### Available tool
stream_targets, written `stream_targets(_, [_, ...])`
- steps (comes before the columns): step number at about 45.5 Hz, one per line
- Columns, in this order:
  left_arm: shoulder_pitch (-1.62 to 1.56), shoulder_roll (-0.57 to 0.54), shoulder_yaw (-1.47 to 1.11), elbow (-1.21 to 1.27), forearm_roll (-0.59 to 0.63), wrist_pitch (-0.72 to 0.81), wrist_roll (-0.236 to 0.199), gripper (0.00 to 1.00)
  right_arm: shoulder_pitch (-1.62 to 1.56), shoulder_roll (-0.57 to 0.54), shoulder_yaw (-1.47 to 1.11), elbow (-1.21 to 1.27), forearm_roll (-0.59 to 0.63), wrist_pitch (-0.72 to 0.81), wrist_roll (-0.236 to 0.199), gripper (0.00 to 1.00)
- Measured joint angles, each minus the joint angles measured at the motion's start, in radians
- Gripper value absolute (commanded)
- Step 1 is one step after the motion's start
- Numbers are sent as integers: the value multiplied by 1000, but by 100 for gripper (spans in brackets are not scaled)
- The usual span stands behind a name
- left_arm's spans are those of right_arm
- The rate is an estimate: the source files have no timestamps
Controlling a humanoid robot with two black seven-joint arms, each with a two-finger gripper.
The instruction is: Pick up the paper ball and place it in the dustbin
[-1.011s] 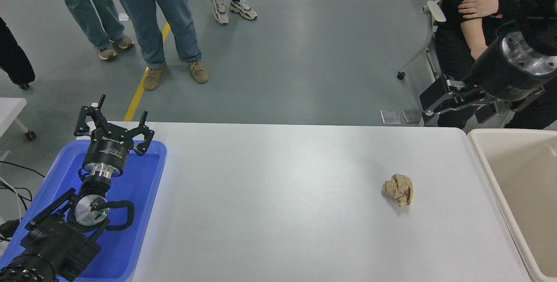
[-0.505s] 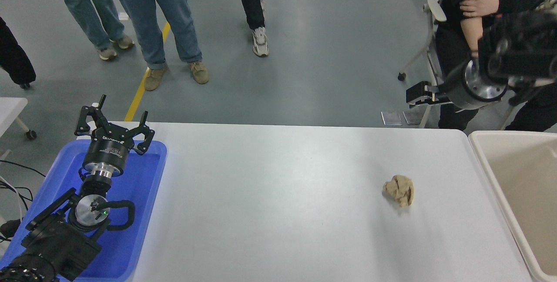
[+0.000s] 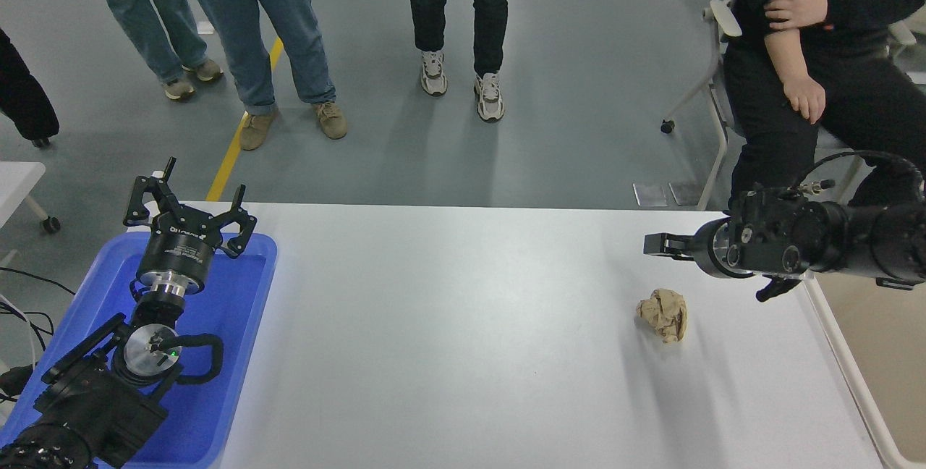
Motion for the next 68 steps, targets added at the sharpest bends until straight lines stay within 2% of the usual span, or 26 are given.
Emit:
stream_targets(20, [0, 0, 0, 0, 0, 0, 0, 100, -125, 38, 43, -61, 0, -37, 3, 100])
stream_targets(27, [0, 0, 0, 0, 0, 0, 0, 100, -149, 49, 46, -71, 0, -40, 6, 94])
stream_targets(30, [0, 0, 0, 0, 0, 0, 0, 100, -162, 52, 47, -76, 0, -40, 8, 81])
stream_targets(33, [0, 0, 0, 0, 0, 0, 0, 100, -176, 54, 48, -85, -5, -43, 10, 60])
stream_targets(36, [0, 0, 0, 0, 0, 0, 0, 100, -189, 59, 48, -94, -16, -45, 11, 44])
stream_targets(39, [0, 0, 0, 0, 0, 0, 0, 100, -201, 65, 48, -101, -31, -55, 11, 21])
stream_targets(43, [0, 0, 0, 0, 0, 0, 0, 100, -213, 74, 47, -106, -56, -83, 12, 0])
stream_targets(55, [0, 0, 0, 0, 0, 0, 0, 100, -220, 85, 34, -110, -141, -167, 13, 0])
stream_targets(68, [0, 0, 0, 0, 0, 0, 1, 100, -166, 54, -10, -89, -168, -190, 13, 0])
